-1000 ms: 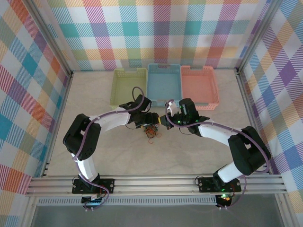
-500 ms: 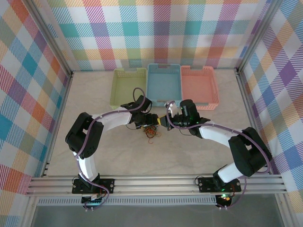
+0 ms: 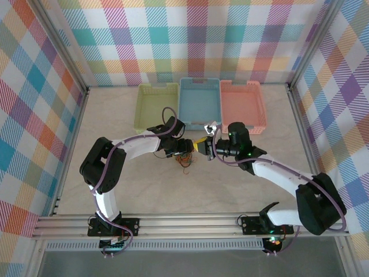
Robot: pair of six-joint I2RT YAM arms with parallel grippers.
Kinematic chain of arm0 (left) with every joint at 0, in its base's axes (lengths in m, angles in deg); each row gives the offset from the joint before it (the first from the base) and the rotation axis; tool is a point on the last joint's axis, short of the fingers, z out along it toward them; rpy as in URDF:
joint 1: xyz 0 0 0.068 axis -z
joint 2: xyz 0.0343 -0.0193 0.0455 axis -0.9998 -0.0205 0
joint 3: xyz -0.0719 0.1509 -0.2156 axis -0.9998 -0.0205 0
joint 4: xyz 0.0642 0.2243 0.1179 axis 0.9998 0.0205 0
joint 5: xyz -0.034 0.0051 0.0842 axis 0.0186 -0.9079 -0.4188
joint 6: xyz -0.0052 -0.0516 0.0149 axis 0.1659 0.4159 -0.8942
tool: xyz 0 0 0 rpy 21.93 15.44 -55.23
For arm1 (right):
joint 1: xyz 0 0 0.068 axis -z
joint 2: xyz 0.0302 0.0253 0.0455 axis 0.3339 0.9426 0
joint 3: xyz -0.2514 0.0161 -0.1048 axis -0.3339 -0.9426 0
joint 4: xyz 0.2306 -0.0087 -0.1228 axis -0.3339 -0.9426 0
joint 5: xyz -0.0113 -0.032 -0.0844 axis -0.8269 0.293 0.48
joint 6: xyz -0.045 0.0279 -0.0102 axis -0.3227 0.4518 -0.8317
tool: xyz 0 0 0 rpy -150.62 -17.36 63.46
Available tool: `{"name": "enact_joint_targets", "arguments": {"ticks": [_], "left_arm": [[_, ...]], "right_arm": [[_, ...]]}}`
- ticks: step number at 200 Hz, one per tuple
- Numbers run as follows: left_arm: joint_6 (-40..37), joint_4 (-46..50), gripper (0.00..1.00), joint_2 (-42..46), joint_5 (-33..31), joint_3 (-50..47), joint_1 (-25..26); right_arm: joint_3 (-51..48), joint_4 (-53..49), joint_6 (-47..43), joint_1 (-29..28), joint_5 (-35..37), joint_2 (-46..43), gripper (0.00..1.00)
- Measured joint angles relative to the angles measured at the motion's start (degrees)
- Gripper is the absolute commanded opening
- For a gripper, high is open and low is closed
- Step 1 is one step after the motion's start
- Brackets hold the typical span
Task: Untangle the cables
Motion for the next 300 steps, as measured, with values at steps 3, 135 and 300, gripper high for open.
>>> {"name": "enact_joint_targets", "arguments": {"ticks": [3,135,300], "left_arm": [[0.0,-0.02,0.72,0.0,0.0,0.0,0.0],[0.0,-0.22,0.67,0.0,1.03,0.0,0.0],[0.0,-1.53,0.62,0.0,1.01,-0.76,0.0]], "right_arm": [[0.0,0.0,0.0,-0.02,-0.13,-0.24,0.0],[-5.11,-5.64,-0.09,0.04,17.11,-18.01,0.0],[-5.11,-20.13,13.88,14.25,46.12,-16.0,0.0]]}}
